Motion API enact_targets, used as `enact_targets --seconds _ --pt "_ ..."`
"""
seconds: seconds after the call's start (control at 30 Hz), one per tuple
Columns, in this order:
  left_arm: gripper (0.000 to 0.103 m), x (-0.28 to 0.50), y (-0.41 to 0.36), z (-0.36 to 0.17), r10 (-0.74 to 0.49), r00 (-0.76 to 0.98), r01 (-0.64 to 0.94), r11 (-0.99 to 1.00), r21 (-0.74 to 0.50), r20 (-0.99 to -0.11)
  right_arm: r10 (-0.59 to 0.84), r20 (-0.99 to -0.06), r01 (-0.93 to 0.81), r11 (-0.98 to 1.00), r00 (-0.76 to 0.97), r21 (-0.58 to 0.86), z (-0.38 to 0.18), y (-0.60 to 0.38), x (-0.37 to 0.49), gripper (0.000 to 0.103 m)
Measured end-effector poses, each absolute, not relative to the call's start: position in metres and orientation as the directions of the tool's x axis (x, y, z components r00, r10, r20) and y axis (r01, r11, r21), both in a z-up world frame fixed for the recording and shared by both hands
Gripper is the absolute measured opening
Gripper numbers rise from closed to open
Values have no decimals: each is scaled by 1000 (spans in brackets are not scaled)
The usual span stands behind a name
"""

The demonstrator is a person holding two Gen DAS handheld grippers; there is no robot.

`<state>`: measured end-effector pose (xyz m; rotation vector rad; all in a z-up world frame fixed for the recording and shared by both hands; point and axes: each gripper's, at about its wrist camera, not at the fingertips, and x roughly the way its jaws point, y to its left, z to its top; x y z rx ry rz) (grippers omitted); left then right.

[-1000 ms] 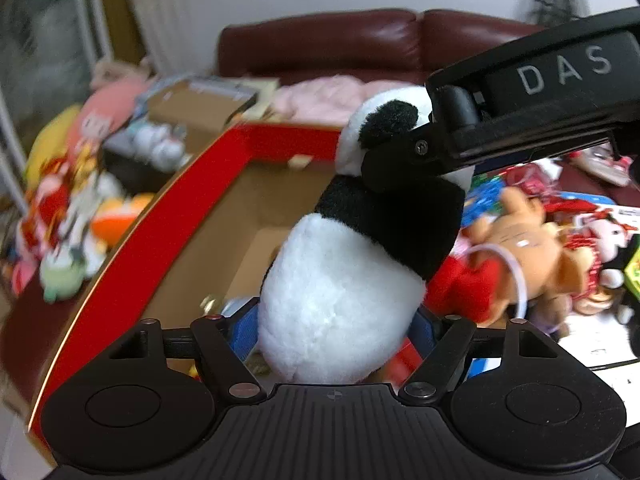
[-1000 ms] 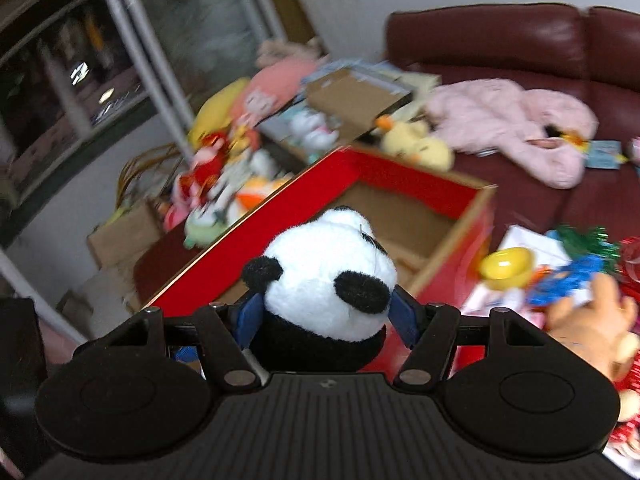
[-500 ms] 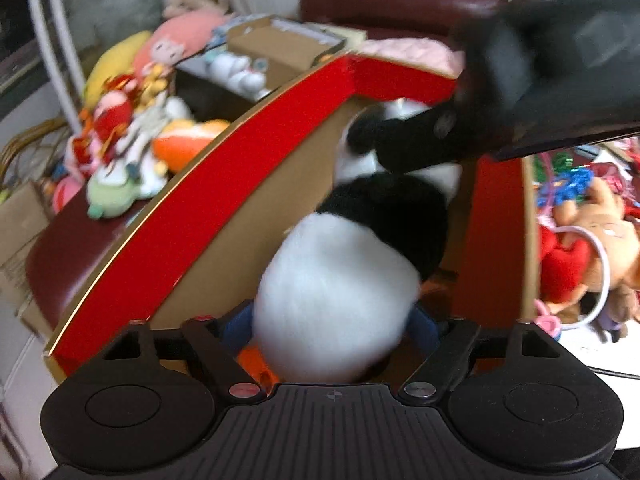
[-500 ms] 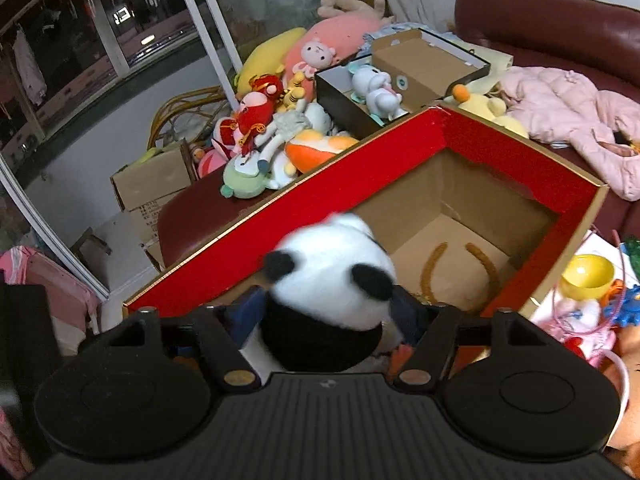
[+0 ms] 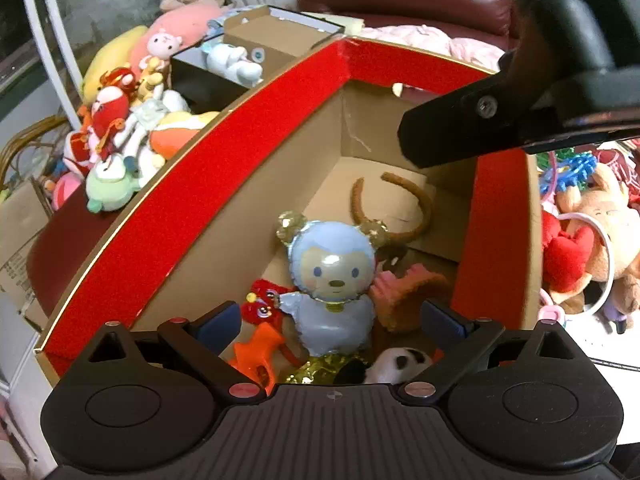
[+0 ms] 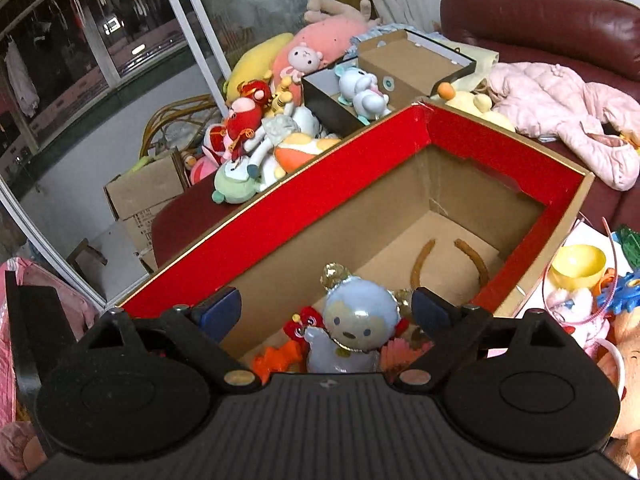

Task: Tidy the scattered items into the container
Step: 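Carry the panda plush into the red box and open the right tool, then move the right tool back over the pile of toys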

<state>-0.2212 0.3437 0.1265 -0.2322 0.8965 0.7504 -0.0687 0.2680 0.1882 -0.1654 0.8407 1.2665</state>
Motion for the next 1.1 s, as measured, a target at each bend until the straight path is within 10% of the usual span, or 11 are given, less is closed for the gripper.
enact_targets --seconds 1.1 --pt "103 -107 204 148 430 578 -340 899 274 -693 704 -619 -624 667 347 408 164 59 22 97"
